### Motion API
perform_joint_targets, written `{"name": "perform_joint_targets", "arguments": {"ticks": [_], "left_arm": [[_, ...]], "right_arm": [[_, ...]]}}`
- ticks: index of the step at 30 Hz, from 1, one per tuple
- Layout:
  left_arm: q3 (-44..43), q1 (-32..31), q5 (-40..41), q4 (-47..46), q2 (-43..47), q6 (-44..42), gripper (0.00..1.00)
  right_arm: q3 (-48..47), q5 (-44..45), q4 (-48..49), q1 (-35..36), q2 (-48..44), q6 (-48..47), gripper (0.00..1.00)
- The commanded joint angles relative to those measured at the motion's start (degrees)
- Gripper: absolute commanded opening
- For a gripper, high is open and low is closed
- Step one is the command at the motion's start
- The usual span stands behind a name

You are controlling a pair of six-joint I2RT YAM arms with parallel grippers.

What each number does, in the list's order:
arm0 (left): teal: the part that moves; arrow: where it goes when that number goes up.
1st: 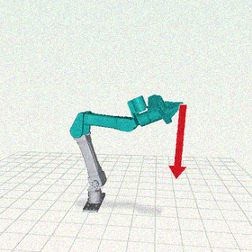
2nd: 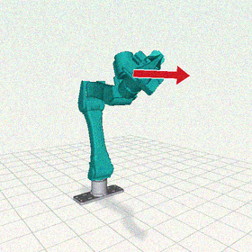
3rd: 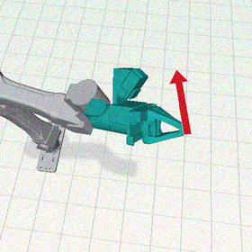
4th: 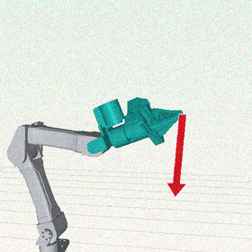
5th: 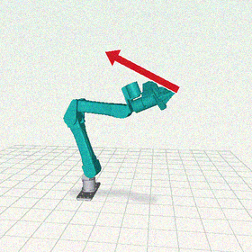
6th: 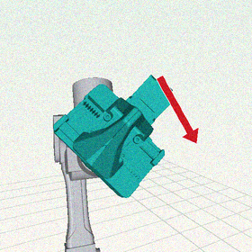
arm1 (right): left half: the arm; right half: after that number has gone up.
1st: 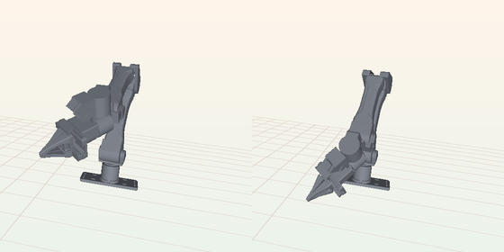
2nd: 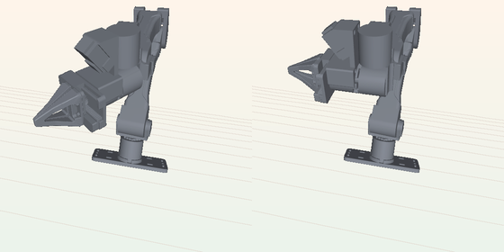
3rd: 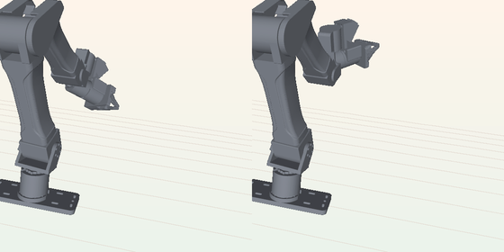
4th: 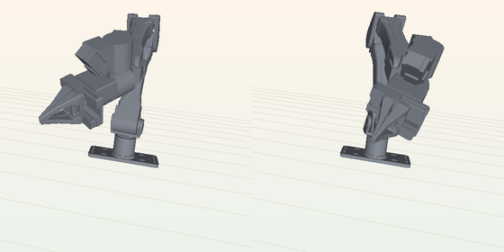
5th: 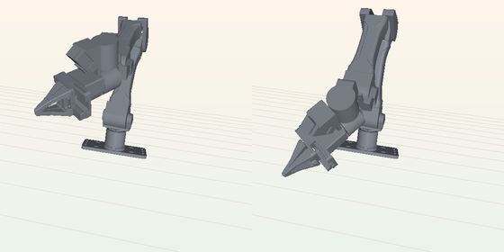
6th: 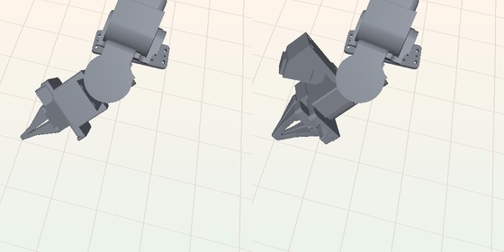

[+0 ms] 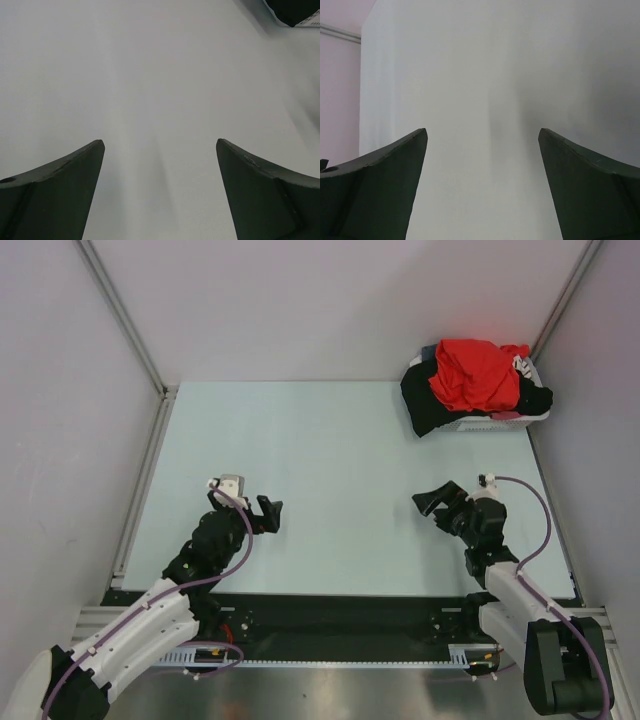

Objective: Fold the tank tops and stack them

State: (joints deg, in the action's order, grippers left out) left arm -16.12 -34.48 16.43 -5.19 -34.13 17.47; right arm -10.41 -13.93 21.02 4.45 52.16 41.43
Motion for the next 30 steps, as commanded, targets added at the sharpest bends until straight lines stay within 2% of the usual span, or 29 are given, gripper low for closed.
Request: {"name": "perform_joint_targets", "arguments": {"ticks": [1,2,3,4,5,7,10,13,16,18,23,30], "left_arm": [[-1.5,0.2,1.3,-0.4,-0.2,0.0,1.0],[-1.5,0.2,1.4,-0.3,-0.1,0.0,1.0],[-1.5,0.2,1.5,0.0,-0.1,0.0,1.0],[-1.5,0.1,1.5,0.0,0.5,0.1,1.0],[-1.3,0.2,1.5,-0.1,0.6,0.2,1.0],[-1.1,0.2,0.7,-0.3,1.0,0.0,1.0],[-1.2,0.2,-1.5,-0.9,0.7,-0.9,1.0],[-1.8,0.2,-2.4,-0.5,-0.2,-1.0,1.0],[-2.2,0.2,-1.5,0.4,-0.8,-0.7,1.0],[-2.2,0.2,-1.6,0.5,-0.6,-0.6,1.0],[-2.2,0.2,-2.8,-0.1,-1.2,-0.4,1.0],[-2.8,0.2,-3.7,-0.4,-3.8,-0.2,1.0]], "right_arm": [[-2.9,3.5,-2.0,0.3,-0.3,-0.8,1.0],[-4.4,4.1,-3.5,0.3,-0.7,-1.3,0.97],[-5.1,4.4,-5.8,0.4,-0.8,-3.8,0.81],[-6.0,5.4,-6.7,0.4,-1.4,-4.5,0.75],[-7.9,6.7,-9.0,0.5,-2.1,-4.2,0.74],[-11.1,11.6,-11.9,0.5,-2.3,-2.0,0.75],[-20.9,20.4,-18.3,0.7,0.6,-0.7,0.75],[-35.6,27.7,-26.1,0.6,10.0,-1.8,0.79],[-48.0,35.2,-30.8,-0.1,20.1,-2.3,0.89],[-53.5,37.2,-31.7,-1.9,26.8,-2.1,0.94],[-71.1,38.1,-32.3,-6.6,40.6,-0.7,0.94],[-94.1,39.9,-38.3,-8.4,59.8,1.7,0.95]]}}
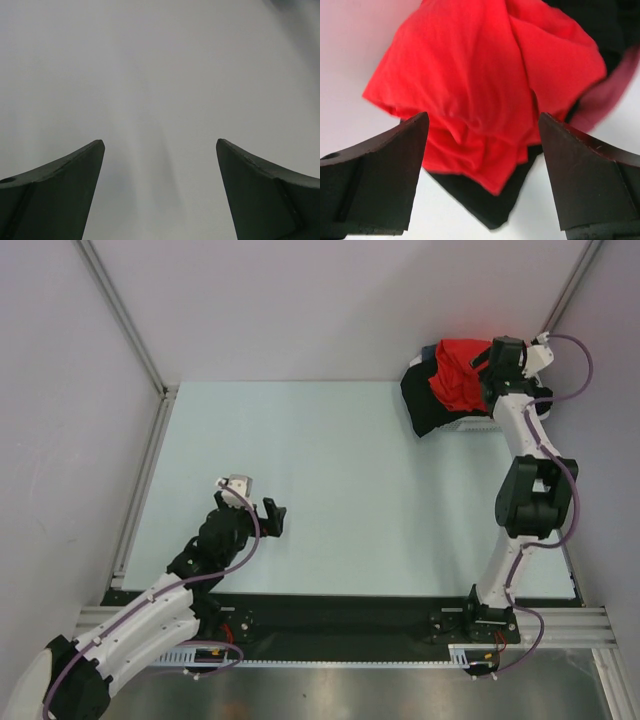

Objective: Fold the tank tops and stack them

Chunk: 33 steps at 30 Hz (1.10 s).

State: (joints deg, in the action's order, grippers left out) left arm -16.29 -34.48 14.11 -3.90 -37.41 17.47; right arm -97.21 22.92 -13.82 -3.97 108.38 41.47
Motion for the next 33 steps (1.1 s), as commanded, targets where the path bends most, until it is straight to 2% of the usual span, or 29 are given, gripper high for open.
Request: {"name": "perform_joint_targets", "arguments": {"ticks": [1,2,5,6,7,8,10,11,12,15,18,21,23,26,29,30,33], "left_arm": [[-2.7,0.2,-1.2,-1.8,-0.7,-0.2,1.0],[-2.8,0.2,-1.3,-1.9,-0.9,-0.1,0.99],[-2.9,0.2,-1.1,-1.9,-1.2,-0.2,1.0],[-3.0,0.2,-1.2,-1.9,-1.3,-0.1,1.0],[-2.9,0.2,-1.1,-2.0,-1.4,-0.1,1.0],[-3.0,0.2,-1.0,-1.9,-1.5,-0.1,1.0],[-3.1,0.2,-1.0,-1.9,-1.8,-0.1,1.0],[-3.2,0.2,-1.0,-1.9,-2.0,-0.1,1.0],[-3.2,0.2,-1.1,-1.8,-2.1,-0.2,1.0],[-3.2,0.2,-0.8,-1.5,-1.9,-0.1,1.0],[-3.2,0.2,-0.8,-1.5,-1.5,-0.2,1.0],[-3.2,0.2,-0.8,-1.5,-1.1,-0.1,1.0],[-3.1,0.2,-0.1,-1.0,-0.7,-0.1,1.0],[-3.1,0.1,1.1,-0.4,0.4,0.1,1.0],[-2.9,0.1,2.6,0.4,2.2,0.5,1.0],[-2.8,0.1,2.9,0.6,2.7,0.7,1.0],[-2.3,0.1,5.5,1.8,5.3,1.3,1.0]], "right_arm": [[-9.5,3.2,-4.9,0.0,7.7,1.9,0.95],[-14.8,3.4,-6.1,0.0,9.6,2.2,0.95],[-22.8,3.3,-10.5,0.2,17.4,2.6,0.92],[-27.1,3.2,-11.5,0.3,19.2,3.0,0.88],[-29.0,2.5,-13.7,0.4,20.6,3.2,0.79],[-30.5,1.4,-14.3,0.4,21.5,3.2,0.57],[-31.3,-1.4,-13.5,1.1,21.2,2.7,0.29],[-30.3,0.1,-12.6,1.8,19.7,2.0,0.08],[-29.0,1.2,-11.0,3.6,15.9,0.6,0.0],[-25.1,4.8,-4.9,9.0,6.5,-6.6,0.0],[-26.2,2.8,-3.5,13.6,0.6,-14.6,0.0],[-25.1,-3.9,-2.2,21.2,-7.0,-21.3,0.0],[-22.4,-12.6,-0.4,27.4,-12.1,-25.3,0.0],[-18.1,-12.9,-0.7,36.5,-17.9,-32.8,0.0],[-12.4,-11.3,2.1,38.6,-24.8,-33.6,0.0],[-7.7,-10.4,3.4,38.2,-26.4,-32.3,0.0],[-2.5,-10.2,7.4,33.7,-30.3,-29.7,0.0]]}}
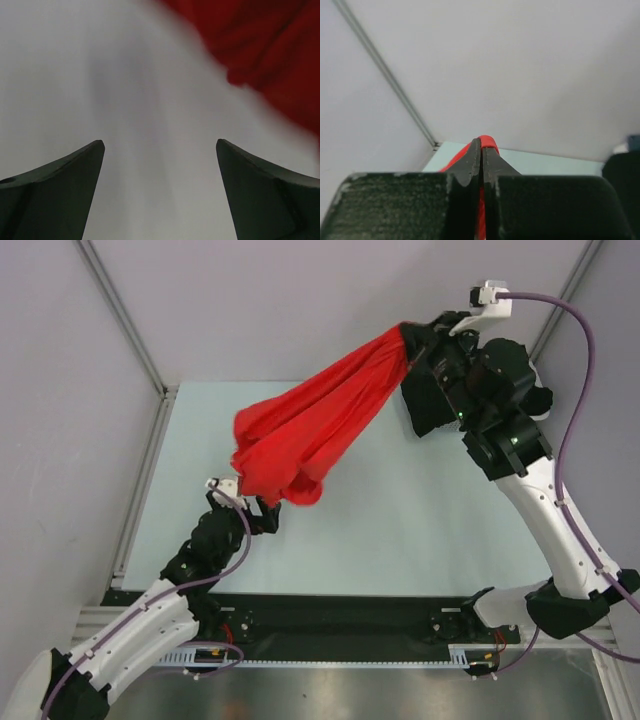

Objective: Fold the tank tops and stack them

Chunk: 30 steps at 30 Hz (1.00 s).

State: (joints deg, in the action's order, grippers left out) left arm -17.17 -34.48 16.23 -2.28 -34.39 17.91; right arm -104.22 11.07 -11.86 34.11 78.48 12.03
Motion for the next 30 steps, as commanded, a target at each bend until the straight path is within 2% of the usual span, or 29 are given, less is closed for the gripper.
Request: {"name": "perform_joint_targets", "arguments": {"ticks": [1,3,4,5,7,8,10,11,13,15,17,18,21,24,26,27,28,30], "left_arm": [[-1.3,0.1,3.9,0.8,2.8,1.2,1.0],[-1.3,0.1,5.9,1.8,4.7,1.8,1.0],[-1.3,0.1,6.4,1.8,5.2,1.9,1.0],[-1.2,0.1,6.8,1.8,5.6,2.0,1.0],[-1.3,0.1,7.2,3.4,6.1,2.1,1.0],[-1.5,0.1,7.4,3.7,6.1,2.4,1.0],[-1.9,0.1,8.5,4.6,5.5,2.7,1.0],[-2.0,0.2,8.7,4.7,5.3,2.9,1.0],[-2.7,0.1,9.4,5.4,4.2,3.3,1.0],[-3.0,0.2,9.8,5.9,3.3,3.6,1.0],[-3.5,0.1,9.8,6.0,2.5,4.1,1.0],[-3.7,0.1,9.4,6.1,1.8,4.0,1.0],[-3.5,0.1,1.9,3.0,-0.3,2.0,1.0],[-5.4,-1.4,0.6,4.5,-6.6,4.5,1.0],[-8.7,-6.5,1.9,5.6,-9.7,5.5,1.0],[-10.0,-8.9,5.5,7.3,-11.9,6.1,1.0],[-12.3,-14.4,7.3,8.2,-12.6,7.0,1.0],[-14.4,-19.2,10.4,10.4,-14.2,8.4,1.0]], "right_arm": [[4.6,1.0,3.8,-5.7,-0.5,2.4,0.0],[4.2,-3.9,-1.6,-9.0,1.4,4.7,0.07],[3.9,-5.9,-3.6,-9.4,2.5,5.9,0.16],[3.9,-8.6,-5.7,-9.3,3.3,6.2,0.54],[4.3,-9.3,-12.3,-8.4,6.8,6.2,0.82],[4.8,-5.7,-14.3,-8.0,8.1,7.2,0.86],[7.8,-4.1,-17.6,-8.5,9.8,10.0,0.85],[10.2,-7.5,-16.5,-8.6,9.5,10.6,0.82],[14.9,-8.6,-13.3,-7.7,8.0,11.5,0.78],[21.5,-9.7,-11.4,-6.7,7.0,11.4,0.7],[27.4,-10.2,-11.8,-5.2,5.4,10.8,0.56],[29.7,-9.8,-12.6,-4.7,4.6,10.5,0.54],[40.4,-7.5,-12.7,-3.9,-0.4,11.6,0.54],[48.1,-2.7,-13.1,-4.0,-8.3,14.0,0.59],[54.9,-0.5,-13.2,-4.7,-12.2,16.6,0.65],[57.0,-0.3,-13.2,-6.1,-15.9,17.5,0.65],[60.2,-0.4,-13.1,-7.1,-17.3,19.0,0.65],[63.3,-0.4,-12.5,-10.3,-20.8,20.7,0.63]]}}
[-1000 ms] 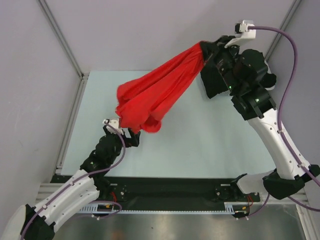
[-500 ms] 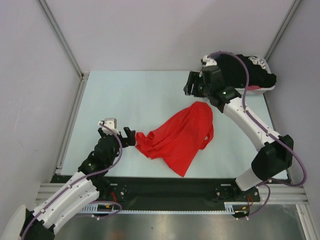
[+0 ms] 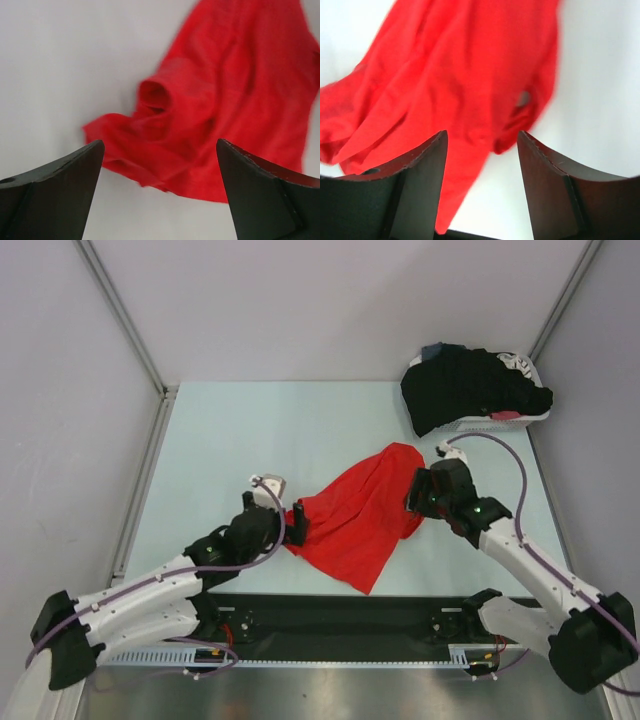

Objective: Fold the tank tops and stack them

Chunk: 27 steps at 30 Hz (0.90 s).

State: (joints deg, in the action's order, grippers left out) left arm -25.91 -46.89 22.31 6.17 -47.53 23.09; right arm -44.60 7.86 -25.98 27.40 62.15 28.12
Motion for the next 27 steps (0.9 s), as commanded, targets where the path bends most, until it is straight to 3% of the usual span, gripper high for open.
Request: {"name": "perform_joint_targets", "arguments": {"ticks": [1,6,9,13,20,24,27], "left_arm": [[-7.0,-10.0,5.4,2.4,-1.5,4.1,1.0],[-10.6,-15.1,-1.9,4.8,-7.2,7.1,0.99],[-15.3,-20.2,-2.2,9.5,-14.0,8.4,0.99],[-21.0,-29.3,-0.1,12.4,-21.5,9.3,0.99],[-26.8,-33.6,-5.2,12.3,-30.8,6.7,0.98],[-28.8,-33.9,-9.6,12.6,-33.4,5.5,0.95],[-30.9,-34.6,-9.7,14.5,-37.5,5.4,0.94]], "right_arm": [[4.9,2.4,2.4,-4.4,-5.3,4.9,0.63],[9.0,1.6,3.8,-7.8,-5.6,6.9,0.66],[10.6,5.4,3.8,-8.1,-4.8,8.3,0.64],[14.9,2.5,8.9,-8.6,-4.3,9.4,0.62],[16.8,-3.5,16.8,-8.5,3.4,10.2,0.66],[15.8,-3.2,16.6,-8.4,6.2,10.3,0.54],[15.1,-1.1,15.7,-8.4,6.7,10.6,0.4]]}}
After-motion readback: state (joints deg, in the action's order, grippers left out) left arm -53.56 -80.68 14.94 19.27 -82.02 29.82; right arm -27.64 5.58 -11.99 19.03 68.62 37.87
